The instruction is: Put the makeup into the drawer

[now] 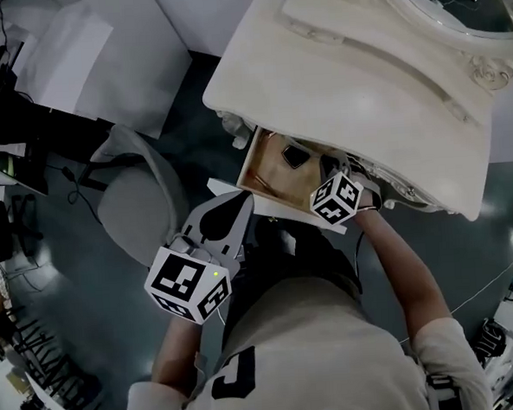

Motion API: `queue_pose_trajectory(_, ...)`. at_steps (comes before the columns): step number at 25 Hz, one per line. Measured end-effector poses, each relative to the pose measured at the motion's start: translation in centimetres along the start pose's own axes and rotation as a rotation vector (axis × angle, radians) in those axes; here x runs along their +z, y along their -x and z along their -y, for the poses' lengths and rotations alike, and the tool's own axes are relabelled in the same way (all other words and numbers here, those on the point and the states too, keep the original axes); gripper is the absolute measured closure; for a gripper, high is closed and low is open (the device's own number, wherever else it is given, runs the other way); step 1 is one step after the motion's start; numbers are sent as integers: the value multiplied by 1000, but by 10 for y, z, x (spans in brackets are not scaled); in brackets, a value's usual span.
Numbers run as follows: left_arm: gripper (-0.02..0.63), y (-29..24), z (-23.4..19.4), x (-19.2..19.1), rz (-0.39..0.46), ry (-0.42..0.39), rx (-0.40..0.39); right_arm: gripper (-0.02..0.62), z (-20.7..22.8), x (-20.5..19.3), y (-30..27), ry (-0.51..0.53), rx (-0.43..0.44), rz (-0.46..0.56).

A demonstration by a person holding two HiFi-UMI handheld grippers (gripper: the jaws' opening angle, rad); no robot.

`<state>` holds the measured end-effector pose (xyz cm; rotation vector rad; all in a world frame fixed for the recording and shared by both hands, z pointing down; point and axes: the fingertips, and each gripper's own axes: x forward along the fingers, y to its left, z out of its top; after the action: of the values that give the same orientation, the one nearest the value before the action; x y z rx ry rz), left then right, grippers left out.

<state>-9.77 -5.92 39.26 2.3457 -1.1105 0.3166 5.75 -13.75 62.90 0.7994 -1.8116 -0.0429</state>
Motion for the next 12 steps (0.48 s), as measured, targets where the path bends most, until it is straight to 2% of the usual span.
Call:
queue_pose_trajectory(5, 551, -14, 7, 2, -17, 3, -10, 570, -21, -12, -16, 80, 10, -22)
queue_pose_trajectory(12, 551, -20, 9, -8, -46, -19, -13, 569, -58, -28, -20, 111, 146, -62)
